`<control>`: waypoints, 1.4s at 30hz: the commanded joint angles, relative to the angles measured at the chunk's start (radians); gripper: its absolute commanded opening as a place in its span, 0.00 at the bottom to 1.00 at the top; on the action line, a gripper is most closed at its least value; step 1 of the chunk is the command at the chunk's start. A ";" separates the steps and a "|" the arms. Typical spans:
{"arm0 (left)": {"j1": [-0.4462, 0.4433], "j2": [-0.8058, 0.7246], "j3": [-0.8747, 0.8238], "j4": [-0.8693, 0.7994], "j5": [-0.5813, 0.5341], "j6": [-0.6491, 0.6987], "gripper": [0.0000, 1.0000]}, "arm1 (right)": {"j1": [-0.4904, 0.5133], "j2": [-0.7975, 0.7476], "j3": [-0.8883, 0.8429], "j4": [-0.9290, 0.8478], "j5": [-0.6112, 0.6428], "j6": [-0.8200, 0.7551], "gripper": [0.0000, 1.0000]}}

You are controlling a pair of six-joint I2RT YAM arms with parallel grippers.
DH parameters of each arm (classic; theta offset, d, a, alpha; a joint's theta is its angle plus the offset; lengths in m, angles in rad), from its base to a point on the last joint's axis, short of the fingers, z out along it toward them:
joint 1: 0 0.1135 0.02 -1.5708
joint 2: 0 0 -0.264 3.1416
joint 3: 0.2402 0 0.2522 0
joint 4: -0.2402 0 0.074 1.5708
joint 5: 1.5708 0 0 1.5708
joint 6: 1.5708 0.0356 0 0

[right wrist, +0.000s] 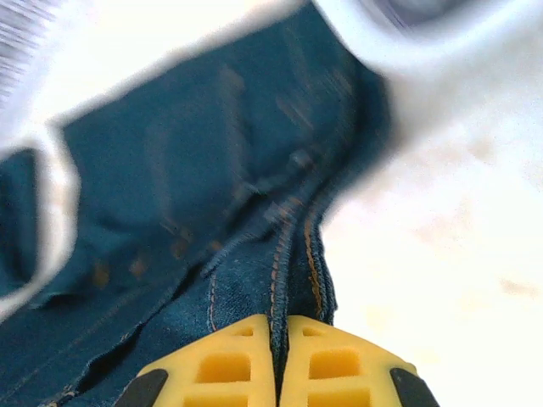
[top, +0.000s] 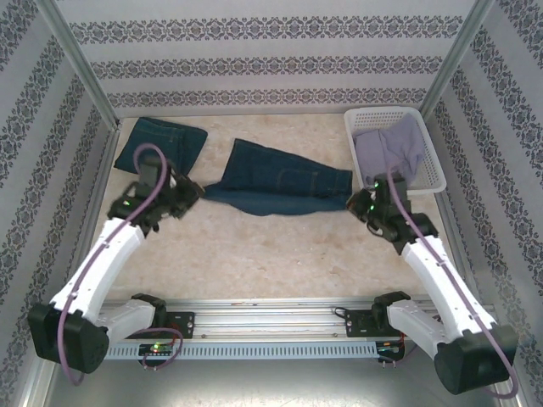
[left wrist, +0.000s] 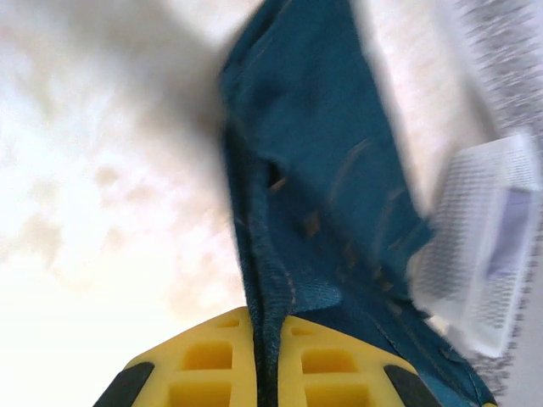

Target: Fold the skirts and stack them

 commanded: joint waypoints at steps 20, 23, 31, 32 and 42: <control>0.084 0.102 0.818 -0.179 -0.186 0.518 0.00 | -0.053 0.084 0.627 0.031 0.020 -0.177 0.00; 0.106 0.129 0.739 -0.074 -0.240 0.525 0.00 | -0.096 0.147 0.643 0.045 -0.048 -0.148 0.00; 0.198 0.456 0.903 0.301 -0.207 0.527 0.00 | -0.095 0.467 0.823 0.283 -0.123 -0.147 0.00; 0.214 0.495 0.936 0.333 -0.201 0.504 0.00 | -0.095 0.505 0.860 0.296 -0.120 -0.149 0.00; 0.301 0.782 1.386 0.333 0.031 0.463 0.00 | -0.097 0.701 1.102 0.308 -0.138 -0.173 0.00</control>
